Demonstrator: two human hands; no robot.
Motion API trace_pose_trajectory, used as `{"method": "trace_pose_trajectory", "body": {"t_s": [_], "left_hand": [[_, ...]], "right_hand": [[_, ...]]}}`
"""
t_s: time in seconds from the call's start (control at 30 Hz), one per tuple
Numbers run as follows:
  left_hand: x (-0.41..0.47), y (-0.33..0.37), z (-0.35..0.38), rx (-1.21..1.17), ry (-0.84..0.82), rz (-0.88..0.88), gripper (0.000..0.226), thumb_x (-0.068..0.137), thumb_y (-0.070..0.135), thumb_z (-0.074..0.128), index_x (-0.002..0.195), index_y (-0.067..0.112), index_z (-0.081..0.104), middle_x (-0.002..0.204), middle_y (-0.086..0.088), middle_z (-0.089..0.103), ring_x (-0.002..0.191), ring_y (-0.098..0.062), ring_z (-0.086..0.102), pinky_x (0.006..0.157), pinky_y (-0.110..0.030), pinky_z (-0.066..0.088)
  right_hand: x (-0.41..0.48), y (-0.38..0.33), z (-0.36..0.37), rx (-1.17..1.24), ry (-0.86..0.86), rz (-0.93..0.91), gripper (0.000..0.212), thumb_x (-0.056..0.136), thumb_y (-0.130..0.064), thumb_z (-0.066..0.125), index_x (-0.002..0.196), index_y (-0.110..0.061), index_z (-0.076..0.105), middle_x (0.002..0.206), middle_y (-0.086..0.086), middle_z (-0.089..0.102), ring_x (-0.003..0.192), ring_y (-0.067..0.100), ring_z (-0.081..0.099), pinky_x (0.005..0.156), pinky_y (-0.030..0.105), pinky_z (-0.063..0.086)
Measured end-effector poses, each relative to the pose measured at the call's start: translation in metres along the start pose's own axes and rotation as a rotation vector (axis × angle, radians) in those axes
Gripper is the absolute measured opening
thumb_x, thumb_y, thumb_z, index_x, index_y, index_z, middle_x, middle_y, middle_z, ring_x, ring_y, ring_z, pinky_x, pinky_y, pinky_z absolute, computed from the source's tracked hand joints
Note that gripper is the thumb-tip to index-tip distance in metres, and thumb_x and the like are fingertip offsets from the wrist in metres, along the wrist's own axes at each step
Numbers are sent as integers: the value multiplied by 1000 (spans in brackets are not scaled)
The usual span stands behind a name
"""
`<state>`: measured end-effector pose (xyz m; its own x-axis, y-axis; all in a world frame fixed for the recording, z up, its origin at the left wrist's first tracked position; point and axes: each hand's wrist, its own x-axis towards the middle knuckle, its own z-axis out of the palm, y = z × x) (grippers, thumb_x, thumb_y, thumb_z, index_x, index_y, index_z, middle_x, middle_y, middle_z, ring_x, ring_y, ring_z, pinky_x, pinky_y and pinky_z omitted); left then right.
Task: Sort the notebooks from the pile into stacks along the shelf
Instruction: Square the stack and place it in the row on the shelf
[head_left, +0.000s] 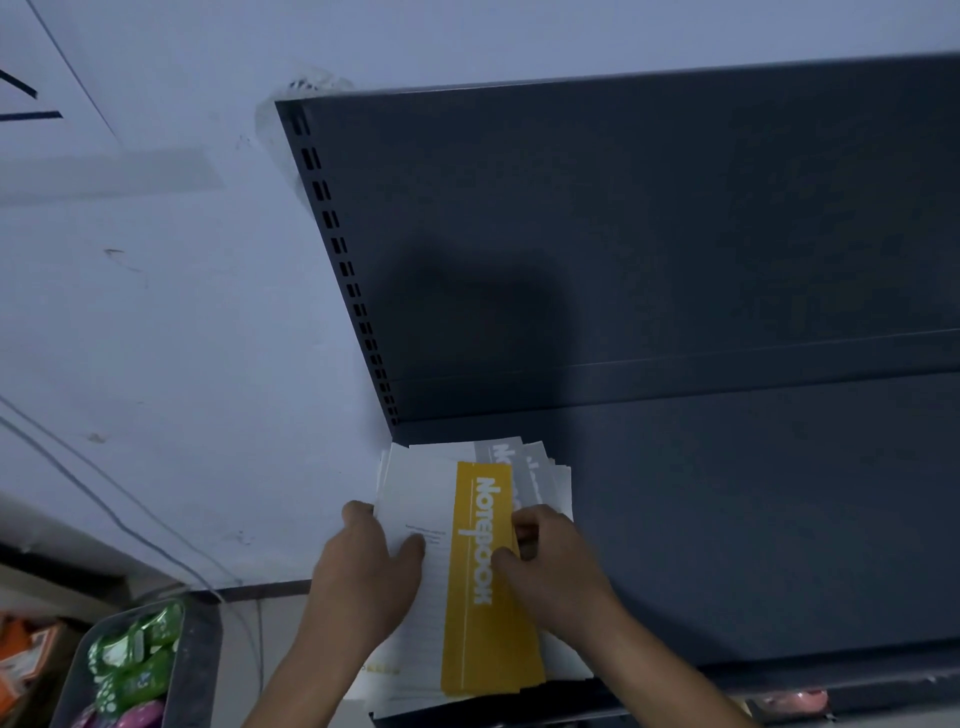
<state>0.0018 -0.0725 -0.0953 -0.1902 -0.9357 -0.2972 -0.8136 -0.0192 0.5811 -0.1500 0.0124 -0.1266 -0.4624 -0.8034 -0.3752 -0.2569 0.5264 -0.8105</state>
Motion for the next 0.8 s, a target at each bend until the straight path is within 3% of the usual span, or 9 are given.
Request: {"method": "trace_pose_trajectory", "body": {"t_s": [0.2, 0.27, 0.37, 0.47, 0.63, 0.8], "left_hand": [[1, 7, -10, -306, 21, 131, 24, 102, 25, 55, 119, 20, 38, 102, 3, 56, 85, -13, 56, 61, -22, 40], [4, 11, -12, -382, 10, 171, 23, 102, 27, 55, 122, 24, 42, 105, 8, 60, 89, -8, 59, 65, -23, 44], [8, 20, -6, -354, -27, 248, 27, 101, 31, 55, 126, 27, 45, 112, 9, 62, 99, -12, 61, 83, -38, 52], [8, 30, 9, -213, -61, 378, 43, 100, 33, 56, 139, 24, 41, 120, 10, 56, 101, -12, 55, 87, -32, 44], [4, 58, 36, 35, -21, 535, 74, 97, 39, 56, 156, 16, 18, 137, -9, 49, 117, -27, 56, 91, -34, 42], [-19, 94, 57, 111, -18, 662, 77, 96, 42, 54, 157, 20, 13, 131, -7, 47, 110, -25, 57, 80, -27, 35]], "right_hand": [[-2, -8, 0, 133, 54, 44, 40, 87, -25, 69, 122, -32, 51, 120, -8, 57, 107, 8, 58, 91, 32, 54], [-4, -12, -5, 247, 76, 62, 42, 92, -23, 66, 129, -30, 47, 112, -11, 60, 99, 4, 62, 79, 25, 53], [-11, -18, -19, 294, 115, 51, 31, 96, -16, 62, 120, -29, 48, 101, -11, 66, 81, 1, 68, 61, 17, 53], [-20, -19, -34, 110, 226, 55, 34, 94, -27, 63, 123, -20, 49, 103, -1, 68, 85, 16, 70, 71, 40, 60], [-39, -13, -65, -289, 365, 43, 29, 96, -39, 59, 108, -23, 37, 94, -5, 50, 85, 20, 50, 70, 30, 40], [-58, 1, -97, -358, 466, 81, 38, 94, -42, 58, 120, -16, 46, 119, 4, 58, 104, 28, 59, 73, 32, 42]]}}
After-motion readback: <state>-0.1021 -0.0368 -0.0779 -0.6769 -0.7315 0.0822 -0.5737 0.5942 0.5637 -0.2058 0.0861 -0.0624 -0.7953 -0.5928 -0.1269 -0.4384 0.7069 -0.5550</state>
